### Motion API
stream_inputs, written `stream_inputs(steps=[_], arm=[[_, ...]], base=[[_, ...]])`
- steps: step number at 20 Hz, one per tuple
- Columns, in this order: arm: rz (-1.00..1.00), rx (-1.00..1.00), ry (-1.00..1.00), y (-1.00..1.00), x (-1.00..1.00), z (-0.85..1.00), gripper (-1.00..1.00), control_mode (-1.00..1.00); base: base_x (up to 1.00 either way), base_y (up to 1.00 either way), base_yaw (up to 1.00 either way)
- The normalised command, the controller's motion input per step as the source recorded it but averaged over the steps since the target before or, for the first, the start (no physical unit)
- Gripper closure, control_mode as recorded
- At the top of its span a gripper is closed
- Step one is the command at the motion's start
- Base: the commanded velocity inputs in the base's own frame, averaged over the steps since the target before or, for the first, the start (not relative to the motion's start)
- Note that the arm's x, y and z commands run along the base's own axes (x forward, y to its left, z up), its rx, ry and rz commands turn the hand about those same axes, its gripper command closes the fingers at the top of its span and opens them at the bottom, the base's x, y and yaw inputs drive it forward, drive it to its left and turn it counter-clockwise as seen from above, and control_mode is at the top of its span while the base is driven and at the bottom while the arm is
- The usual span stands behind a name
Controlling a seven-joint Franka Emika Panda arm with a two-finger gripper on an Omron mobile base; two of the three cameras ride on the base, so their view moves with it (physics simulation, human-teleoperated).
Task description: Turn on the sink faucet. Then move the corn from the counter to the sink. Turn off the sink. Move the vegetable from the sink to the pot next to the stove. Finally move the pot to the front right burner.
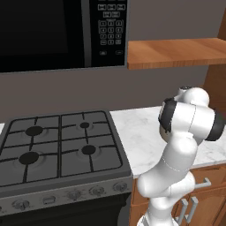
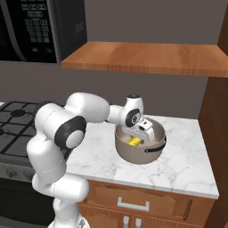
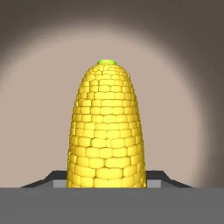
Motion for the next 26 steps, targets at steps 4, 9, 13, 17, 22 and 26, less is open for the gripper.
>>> stream_inputs(steps=[4, 9, 13, 17, 22, 26], arm=[[0.0, 0.06, 0.0, 0.0, 0.0, 0.0, -1.0, -1.0], [0.0, 0.04, -0.02, 0.0, -0.1, 0.13, -1.0, -1.0], [0.0, 0.02, -0.03, 0.04, -0.15, 0.33, -1.0, -1.0], [0.0, 0.0, -0.02, 0.18, -0.19, 0.36, -1.0, -1.0], [0.04, 0.0, -0.01, 0.38, -0.25, 0.27, -1.0, -1.0], [0.1, 0.0, 0.0, 0.49, -0.22, 0.19, -1.0, -1.0]], base=[[0.0, 0.0, 0.0], [0.0, 0.0, 0.0], [0.0, 0.0, 0.0], [0.0, 0.0, 0.0], [0.0, 0.0, 0.0], [0.0, 0.0, 0.0]])
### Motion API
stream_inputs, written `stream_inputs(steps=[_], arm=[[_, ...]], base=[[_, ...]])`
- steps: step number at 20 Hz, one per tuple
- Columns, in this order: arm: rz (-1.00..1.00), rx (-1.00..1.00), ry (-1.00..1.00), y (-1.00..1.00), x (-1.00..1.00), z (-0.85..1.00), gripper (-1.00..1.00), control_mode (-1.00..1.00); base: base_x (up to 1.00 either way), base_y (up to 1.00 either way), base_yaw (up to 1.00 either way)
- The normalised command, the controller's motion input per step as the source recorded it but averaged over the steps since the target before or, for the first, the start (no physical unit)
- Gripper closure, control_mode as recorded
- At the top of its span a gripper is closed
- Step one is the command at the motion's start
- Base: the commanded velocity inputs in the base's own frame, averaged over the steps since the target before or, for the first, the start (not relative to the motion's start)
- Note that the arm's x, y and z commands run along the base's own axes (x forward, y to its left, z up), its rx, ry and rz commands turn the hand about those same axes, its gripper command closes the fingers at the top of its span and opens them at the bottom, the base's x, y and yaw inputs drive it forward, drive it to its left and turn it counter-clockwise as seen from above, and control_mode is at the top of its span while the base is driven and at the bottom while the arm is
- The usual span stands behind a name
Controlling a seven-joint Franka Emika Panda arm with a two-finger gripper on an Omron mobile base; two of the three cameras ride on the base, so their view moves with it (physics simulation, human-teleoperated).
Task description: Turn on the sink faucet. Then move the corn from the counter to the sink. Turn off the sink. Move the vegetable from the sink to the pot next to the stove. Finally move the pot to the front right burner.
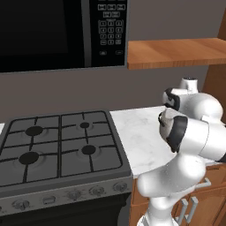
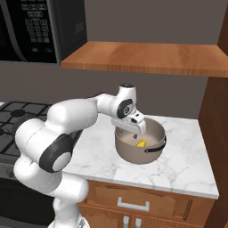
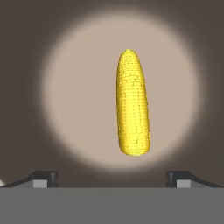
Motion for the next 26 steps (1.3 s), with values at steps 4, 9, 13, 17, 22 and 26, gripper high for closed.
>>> stream_inputs(steps=[4, 9, 13, 17, 22, 26], arm=[[0.13, 0.0, 0.0, 0.49, -0.18, 0.12, -1.0, -1.0], [0.14, 0.0, 0.0, 0.43, -0.11, 0.01, -1.0, -1.0], [0.15, 0.0, -0.04, 0.12, 0.02, 0.0, -1.0, -1.0], [0.15, 0.0, -0.04, 0.0, 0.33, -0.01, -1.0, -1.0], [0.18, 0.0, -0.02, 0.0, 0.46, -0.16, -1.0, -1.0], [0.16, 0.0, 0.0, 0.0, 0.35, -0.26, -1.0, -1.0]], base=[[0.0, 0.0, 0.0], [0.0, 0.0, 0.0], [0.0, 0.0, 0.0], [0.0, 0.0, 0.0], [0.0, 0.0, 0.0], [0.0, 0.0, 0.0]])
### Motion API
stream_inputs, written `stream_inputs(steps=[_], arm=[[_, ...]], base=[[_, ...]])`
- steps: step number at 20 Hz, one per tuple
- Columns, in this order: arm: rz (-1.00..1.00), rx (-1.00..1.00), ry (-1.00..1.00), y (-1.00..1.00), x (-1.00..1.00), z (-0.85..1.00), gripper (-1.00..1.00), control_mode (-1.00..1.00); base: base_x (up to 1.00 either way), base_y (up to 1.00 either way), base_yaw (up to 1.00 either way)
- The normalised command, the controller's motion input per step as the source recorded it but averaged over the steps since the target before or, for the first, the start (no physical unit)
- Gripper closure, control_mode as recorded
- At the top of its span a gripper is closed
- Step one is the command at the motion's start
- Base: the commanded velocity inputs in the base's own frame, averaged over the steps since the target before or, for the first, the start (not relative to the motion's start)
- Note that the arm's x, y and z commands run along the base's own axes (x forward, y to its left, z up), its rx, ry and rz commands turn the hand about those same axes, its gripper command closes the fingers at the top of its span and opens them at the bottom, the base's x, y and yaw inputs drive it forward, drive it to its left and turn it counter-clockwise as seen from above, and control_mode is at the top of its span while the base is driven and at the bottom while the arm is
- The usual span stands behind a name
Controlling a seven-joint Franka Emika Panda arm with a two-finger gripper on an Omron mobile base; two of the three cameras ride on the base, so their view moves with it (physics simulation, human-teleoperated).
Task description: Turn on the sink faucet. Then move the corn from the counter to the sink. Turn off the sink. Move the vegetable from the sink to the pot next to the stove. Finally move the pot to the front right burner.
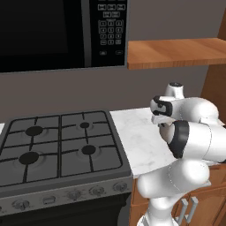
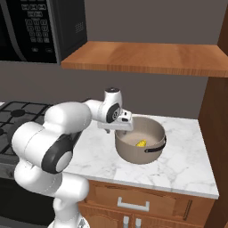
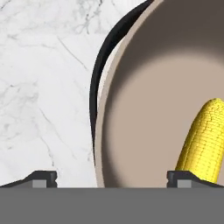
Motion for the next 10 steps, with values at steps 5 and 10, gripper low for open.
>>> stream_inputs(steps=[5, 10], arm=[[0.1, 0.0, 0.0, -0.04, 0.09, -0.27, -1.0, -1.0], [0.05, -0.01, 0.01, 0.0, 0.0, -0.35, 1.0, -1.0]], base=[[0.0, 0.0, 0.0], [0.0, 0.0, 0.0]])
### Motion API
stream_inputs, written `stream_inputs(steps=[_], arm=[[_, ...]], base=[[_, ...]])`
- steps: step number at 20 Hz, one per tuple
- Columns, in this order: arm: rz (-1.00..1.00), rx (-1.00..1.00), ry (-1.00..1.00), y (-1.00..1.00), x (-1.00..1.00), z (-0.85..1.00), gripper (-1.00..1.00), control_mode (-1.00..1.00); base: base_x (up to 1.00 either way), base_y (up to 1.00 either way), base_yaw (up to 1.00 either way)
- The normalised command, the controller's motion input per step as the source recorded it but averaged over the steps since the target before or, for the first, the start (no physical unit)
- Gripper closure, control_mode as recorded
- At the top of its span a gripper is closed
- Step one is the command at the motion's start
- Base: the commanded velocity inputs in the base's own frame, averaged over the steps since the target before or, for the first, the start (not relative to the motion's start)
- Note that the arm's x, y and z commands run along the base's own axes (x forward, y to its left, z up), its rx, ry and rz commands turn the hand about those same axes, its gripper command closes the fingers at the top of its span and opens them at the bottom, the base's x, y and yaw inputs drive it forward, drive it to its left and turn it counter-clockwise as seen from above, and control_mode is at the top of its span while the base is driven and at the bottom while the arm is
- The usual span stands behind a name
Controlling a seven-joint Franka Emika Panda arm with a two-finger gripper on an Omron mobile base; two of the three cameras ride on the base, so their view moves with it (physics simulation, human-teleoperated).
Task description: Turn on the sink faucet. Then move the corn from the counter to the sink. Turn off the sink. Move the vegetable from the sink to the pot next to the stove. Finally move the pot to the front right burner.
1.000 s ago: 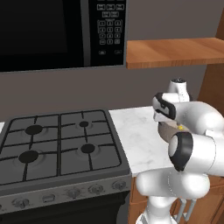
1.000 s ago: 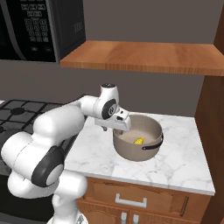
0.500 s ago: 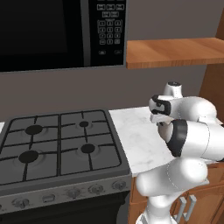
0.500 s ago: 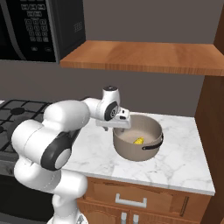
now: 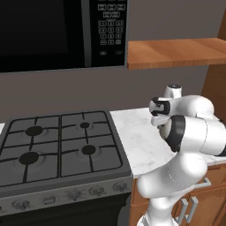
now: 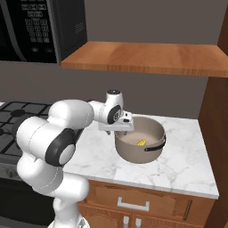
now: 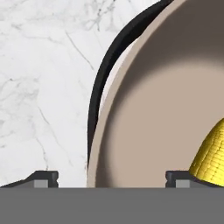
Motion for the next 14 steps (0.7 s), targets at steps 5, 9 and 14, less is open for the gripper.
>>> stream_inputs(steps=[5, 9, 14], arm=[[0.0, -0.03, 0.0, 0.0, 0.0, -0.12, 1.0, -1.0], [0.0, 0.0, -0.01, 0.0, -0.06, 0.0, 1.0, -1.0], [0.0, 0.0, -0.02, 0.0, -0.1, 0.0, 1.0, -1.0]], base=[[0.0, 0.0, 0.0], [0.0, 0.0, 0.0], [0.0, 0.0, 0.0]])
